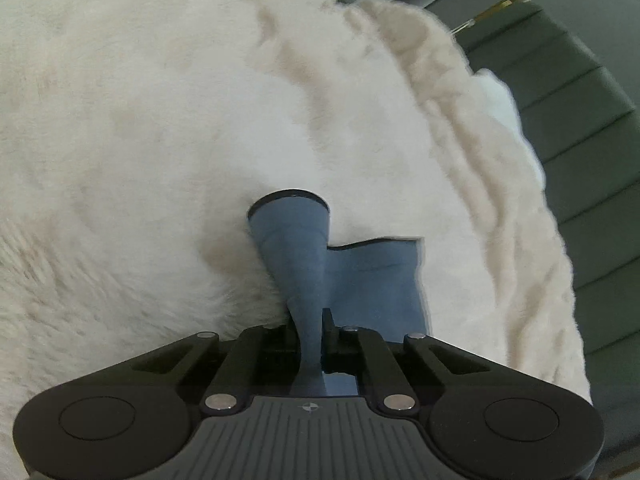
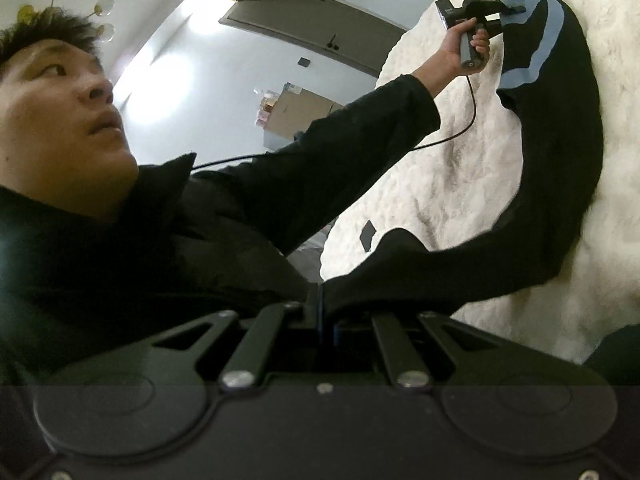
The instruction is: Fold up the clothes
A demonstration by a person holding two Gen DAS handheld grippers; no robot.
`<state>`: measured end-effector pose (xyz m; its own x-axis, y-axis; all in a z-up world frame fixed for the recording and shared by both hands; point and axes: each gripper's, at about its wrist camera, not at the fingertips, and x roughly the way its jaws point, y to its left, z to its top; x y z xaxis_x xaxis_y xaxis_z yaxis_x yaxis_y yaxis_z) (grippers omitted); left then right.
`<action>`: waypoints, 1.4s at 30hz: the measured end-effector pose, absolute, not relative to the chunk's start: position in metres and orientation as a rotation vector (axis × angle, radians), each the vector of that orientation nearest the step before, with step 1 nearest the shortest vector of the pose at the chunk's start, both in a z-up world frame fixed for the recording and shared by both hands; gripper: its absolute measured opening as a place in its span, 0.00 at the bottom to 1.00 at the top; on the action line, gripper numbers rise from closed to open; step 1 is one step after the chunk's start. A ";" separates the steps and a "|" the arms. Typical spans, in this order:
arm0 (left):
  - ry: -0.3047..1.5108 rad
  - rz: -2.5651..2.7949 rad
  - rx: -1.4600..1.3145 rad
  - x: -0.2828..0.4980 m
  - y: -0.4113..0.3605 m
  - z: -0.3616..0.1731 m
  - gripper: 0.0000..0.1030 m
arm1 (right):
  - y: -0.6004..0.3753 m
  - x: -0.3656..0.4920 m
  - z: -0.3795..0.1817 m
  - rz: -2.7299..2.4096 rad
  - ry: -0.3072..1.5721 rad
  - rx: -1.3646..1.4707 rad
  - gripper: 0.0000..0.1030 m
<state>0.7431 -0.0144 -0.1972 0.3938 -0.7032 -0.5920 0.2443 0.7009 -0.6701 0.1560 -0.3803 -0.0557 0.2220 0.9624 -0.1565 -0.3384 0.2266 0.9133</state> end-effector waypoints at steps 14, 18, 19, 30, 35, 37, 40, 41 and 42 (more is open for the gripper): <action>0.373 -0.389 -0.781 0.506 0.336 -0.038 0.04 | -0.429 0.323 -0.033 1.208 1.251 0.322 0.04; 0.320 -0.299 -0.811 0.422 0.410 -0.076 0.04 | -0.429 0.401 -0.075 1.062 1.485 0.089 0.04; 0.334 -0.283 -0.815 0.407 0.420 -0.089 0.04 | -0.426 0.414 -0.089 1.025 1.517 0.035 0.04; 0.478 -0.038 -0.904 0.315 0.452 -0.192 0.34 | -0.435 0.420 -0.113 0.427 1.337 -0.171 0.64; 0.491 -0.029 -0.860 0.298 0.450 -0.180 0.56 | -0.480 0.326 -0.073 0.177 0.993 0.418 0.66; 0.478 -0.025 -0.857 0.291 0.441 -0.178 0.61 | -0.469 0.271 -0.078 0.140 0.797 0.629 0.67; 0.469 -0.024 -0.859 0.278 0.421 -0.178 0.66 | -0.437 0.221 -0.110 0.059 0.669 0.866 0.68; 0.473 -0.027 -0.865 0.273 0.419 -0.181 0.67 | -0.419 0.205 -0.131 0.007 0.644 0.953 0.67; 0.484 -0.027 -0.868 0.277 0.410 -0.183 0.68 | -0.409 0.198 -0.149 -0.048 0.630 0.996 0.67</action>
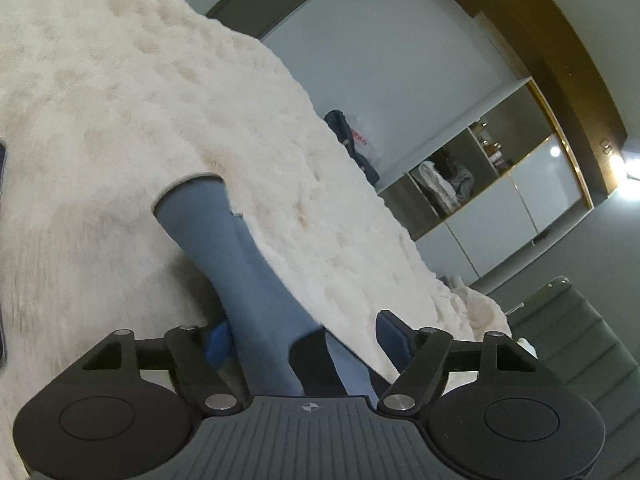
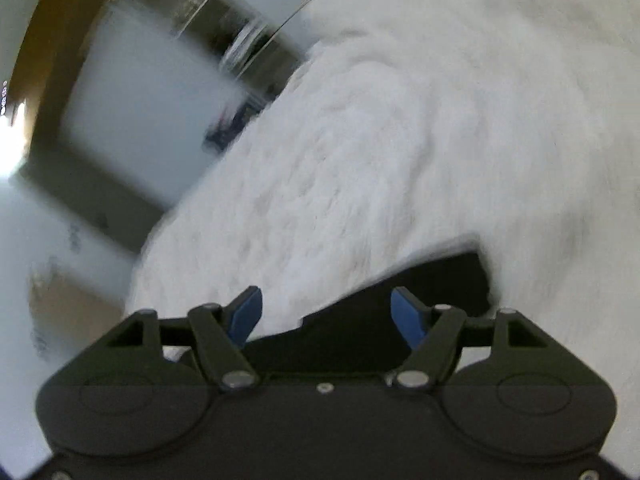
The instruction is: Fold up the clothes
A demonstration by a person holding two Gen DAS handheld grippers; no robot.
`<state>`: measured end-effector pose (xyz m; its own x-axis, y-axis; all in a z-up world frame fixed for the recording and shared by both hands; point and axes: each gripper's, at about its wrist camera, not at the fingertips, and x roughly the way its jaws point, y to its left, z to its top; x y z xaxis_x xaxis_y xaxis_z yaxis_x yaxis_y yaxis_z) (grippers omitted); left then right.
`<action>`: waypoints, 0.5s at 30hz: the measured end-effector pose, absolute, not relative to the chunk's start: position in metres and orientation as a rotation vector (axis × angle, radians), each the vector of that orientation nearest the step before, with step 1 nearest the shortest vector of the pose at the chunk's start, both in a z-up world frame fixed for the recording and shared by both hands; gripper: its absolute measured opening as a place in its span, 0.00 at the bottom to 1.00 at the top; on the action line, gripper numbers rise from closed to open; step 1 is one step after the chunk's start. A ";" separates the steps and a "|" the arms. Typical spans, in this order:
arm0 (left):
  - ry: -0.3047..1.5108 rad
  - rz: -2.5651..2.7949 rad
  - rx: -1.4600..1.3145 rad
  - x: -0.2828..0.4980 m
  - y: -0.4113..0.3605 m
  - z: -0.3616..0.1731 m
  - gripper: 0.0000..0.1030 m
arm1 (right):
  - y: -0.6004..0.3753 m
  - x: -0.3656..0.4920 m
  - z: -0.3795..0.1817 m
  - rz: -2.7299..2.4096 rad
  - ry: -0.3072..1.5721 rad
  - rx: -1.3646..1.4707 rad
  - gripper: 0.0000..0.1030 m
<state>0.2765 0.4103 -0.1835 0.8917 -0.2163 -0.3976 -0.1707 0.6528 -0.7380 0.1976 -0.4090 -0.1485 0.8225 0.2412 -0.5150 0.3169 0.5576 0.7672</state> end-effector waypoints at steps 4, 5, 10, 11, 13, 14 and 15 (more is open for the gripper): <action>0.542 -0.009 -0.927 0.283 0.415 -0.196 0.74 | -0.391 0.186 -0.207 -0.247 0.593 1.149 0.65; 0.562 -0.004 -0.953 0.284 0.417 -0.202 0.76 | -0.391 0.185 -0.217 -0.278 0.578 1.169 0.61; 0.596 -0.073 -1.020 0.283 0.424 -0.222 0.88 | -0.392 0.196 -0.261 -0.325 0.349 1.256 0.60; 0.592 -0.085 -1.027 0.281 0.425 -0.224 0.91 | -0.393 0.199 -0.266 -0.330 0.323 1.279 0.60; 0.575 -0.143 -1.088 0.282 0.428 -0.233 0.98 | -0.403 0.201 -0.271 -0.309 0.214 1.325 0.60; 0.570 -0.153 -1.103 0.284 0.430 -0.235 0.98 | -0.404 0.203 -0.272 -0.308 0.198 1.326 0.60; 0.567 -0.156 -1.112 0.285 0.431 -0.237 0.98 | -0.408 0.210 -0.277 -0.309 0.169 1.336 0.59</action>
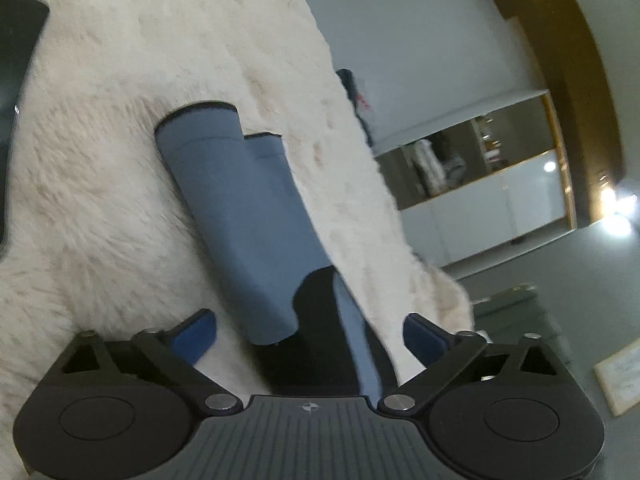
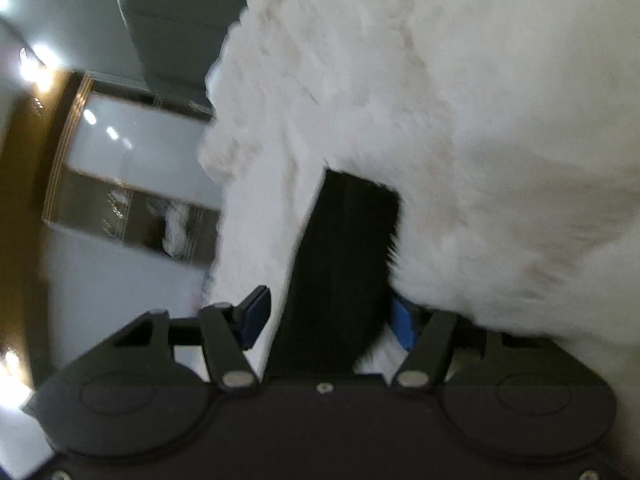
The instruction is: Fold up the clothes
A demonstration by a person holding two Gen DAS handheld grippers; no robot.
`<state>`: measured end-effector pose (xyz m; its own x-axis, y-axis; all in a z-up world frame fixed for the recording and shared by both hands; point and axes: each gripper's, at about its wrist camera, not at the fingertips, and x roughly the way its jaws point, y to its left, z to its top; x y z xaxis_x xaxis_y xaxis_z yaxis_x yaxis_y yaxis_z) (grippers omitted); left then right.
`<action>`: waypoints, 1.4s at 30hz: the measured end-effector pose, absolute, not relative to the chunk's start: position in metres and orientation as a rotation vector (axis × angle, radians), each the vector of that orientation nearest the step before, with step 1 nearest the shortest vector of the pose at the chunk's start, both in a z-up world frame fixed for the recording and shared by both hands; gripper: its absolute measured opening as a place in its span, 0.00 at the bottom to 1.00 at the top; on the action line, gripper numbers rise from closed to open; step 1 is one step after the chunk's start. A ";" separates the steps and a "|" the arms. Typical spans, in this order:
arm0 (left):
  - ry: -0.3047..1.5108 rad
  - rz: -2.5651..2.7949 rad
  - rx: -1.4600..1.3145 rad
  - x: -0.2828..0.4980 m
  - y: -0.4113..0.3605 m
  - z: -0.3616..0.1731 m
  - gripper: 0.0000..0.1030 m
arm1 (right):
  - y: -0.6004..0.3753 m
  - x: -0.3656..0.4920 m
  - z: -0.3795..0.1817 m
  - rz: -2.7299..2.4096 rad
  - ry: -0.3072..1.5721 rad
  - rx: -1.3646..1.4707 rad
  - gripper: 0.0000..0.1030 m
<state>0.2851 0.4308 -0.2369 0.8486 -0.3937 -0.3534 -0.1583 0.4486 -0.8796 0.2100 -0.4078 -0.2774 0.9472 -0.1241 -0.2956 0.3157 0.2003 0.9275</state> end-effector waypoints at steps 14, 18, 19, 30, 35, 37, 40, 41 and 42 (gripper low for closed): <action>0.219 -0.132 -1.048 0.343 0.419 -0.193 0.06 | -0.422 0.246 -0.229 -0.194 0.168 1.301 0.08; -0.061 -0.147 -1.084 0.294 0.445 -0.159 0.06 | -0.432 0.255 -0.185 -0.001 0.068 1.258 0.06; -0.099 -0.109 -1.089 0.281 0.453 -0.159 0.06 | -0.435 0.258 -0.181 0.004 0.055 1.240 0.06; 0.203 0.233 -1.130 0.229 0.476 -0.235 0.47 | -0.457 0.231 -0.231 -0.235 0.263 1.151 0.26; 0.322 0.232 -1.000 0.246 0.473 -0.200 0.60 | -0.409 0.242 -0.198 -0.127 0.326 0.991 0.54; 0.375 0.213 -0.864 0.252 0.467 -0.177 0.60 | -0.373 0.255 -0.187 -0.027 0.354 0.944 0.54; 0.469 0.230 -0.657 0.253 0.454 -0.147 0.61 | -0.329 0.279 -0.181 0.048 0.416 0.859 0.55; 0.488 0.243 -0.598 0.251 0.448 -0.138 0.61 | -0.319 0.286 -0.184 0.048 0.459 0.859 0.55; 0.495 0.257 -0.544 0.246 0.441 -0.131 0.61 | -0.310 0.293 -0.188 0.049 0.502 0.859 0.55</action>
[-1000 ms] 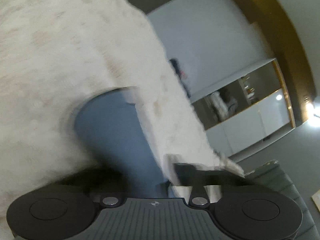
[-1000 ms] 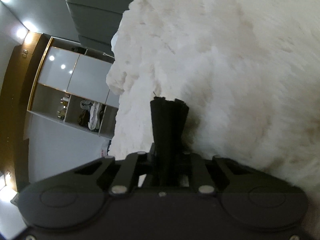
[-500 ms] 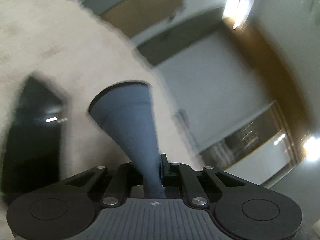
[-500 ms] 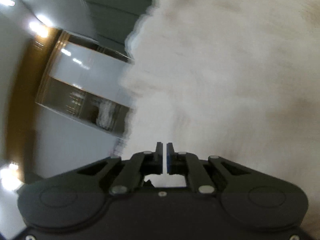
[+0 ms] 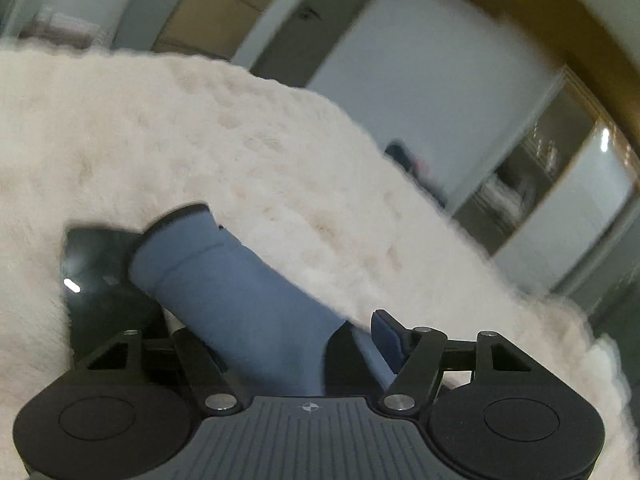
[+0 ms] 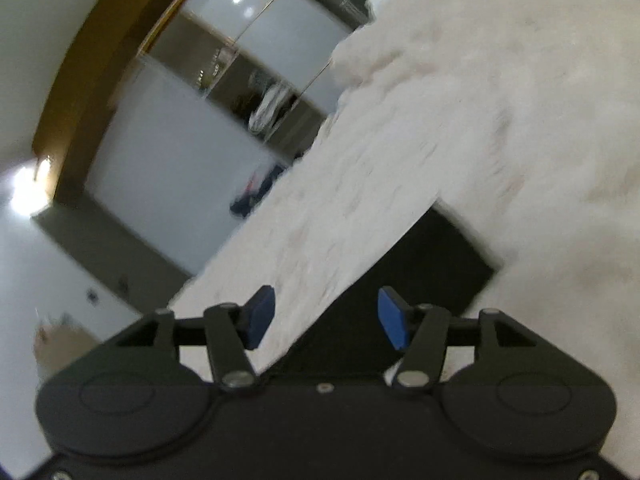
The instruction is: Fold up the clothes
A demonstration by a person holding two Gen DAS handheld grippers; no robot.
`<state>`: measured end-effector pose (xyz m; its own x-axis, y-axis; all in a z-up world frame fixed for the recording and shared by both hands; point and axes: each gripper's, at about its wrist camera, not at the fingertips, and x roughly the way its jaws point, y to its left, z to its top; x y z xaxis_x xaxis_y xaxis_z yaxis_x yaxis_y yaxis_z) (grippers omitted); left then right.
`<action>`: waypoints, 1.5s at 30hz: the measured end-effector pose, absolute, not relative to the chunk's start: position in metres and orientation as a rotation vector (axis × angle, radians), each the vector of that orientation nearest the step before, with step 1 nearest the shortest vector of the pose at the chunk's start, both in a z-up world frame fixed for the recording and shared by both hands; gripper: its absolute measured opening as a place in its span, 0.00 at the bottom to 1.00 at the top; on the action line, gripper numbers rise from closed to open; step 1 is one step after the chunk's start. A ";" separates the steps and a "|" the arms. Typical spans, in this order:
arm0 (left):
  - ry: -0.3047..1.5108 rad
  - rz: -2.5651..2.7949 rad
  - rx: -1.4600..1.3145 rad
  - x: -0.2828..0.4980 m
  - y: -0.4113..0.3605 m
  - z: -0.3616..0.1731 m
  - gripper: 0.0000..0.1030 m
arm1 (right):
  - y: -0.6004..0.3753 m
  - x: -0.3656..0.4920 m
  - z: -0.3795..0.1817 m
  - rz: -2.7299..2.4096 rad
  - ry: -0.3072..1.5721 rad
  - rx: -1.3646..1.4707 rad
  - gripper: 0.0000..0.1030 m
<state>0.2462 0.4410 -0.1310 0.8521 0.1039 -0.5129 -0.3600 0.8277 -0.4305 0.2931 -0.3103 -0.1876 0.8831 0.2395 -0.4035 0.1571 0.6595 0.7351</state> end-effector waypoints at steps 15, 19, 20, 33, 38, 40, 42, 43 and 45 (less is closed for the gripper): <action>0.559 -0.108 -0.399 0.289 0.267 -0.075 0.76 | -0.302 0.322 -0.239 -0.174 0.637 1.119 0.32; 0.670 -0.292 -0.370 0.371 0.175 -0.098 0.76 | -0.316 0.321 -0.243 -0.253 0.485 1.237 0.27; 0.688 -0.350 -0.365 0.386 0.158 -0.105 0.76 | -0.320 0.322 -0.242 -0.260 0.439 1.244 0.24; 0.906 -0.397 -0.610 0.466 0.186 -0.207 0.48 | -0.396 0.299 -0.231 -0.432 0.516 1.076 0.06; 0.850 -0.379 -0.538 0.455 0.164 -0.180 0.78 | -0.392 0.265 -0.186 -0.584 0.374 0.946 0.29; 0.806 -0.364 -0.530 0.447 0.160 -0.165 0.79 | -0.359 0.269 -0.159 -0.450 0.314 0.757 0.29; 0.784 -0.381 -0.542 0.441 0.154 -0.152 0.80 | -0.315 0.289 -0.147 -0.253 0.322 0.601 0.29; 0.790 -0.384 -0.545 0.440 0.151 -0.153 0.81 | -0.283 0.302 -0.146 -0.116 0.352 0.506 0.28; 0.816 -0.370 -0.541 0.440 0.145 -0.159 0.82 | -0.222 0.321 -0.154 0.057 0.451 0.343 0.27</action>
<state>0.4398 0.1449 -0.1588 0.6341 -0.5073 -0.5835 0.1046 0.8040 -0.5854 0.3214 -0.2217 -0.1545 0.8993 0.1292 -0.4177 0.0214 0.9412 0.3372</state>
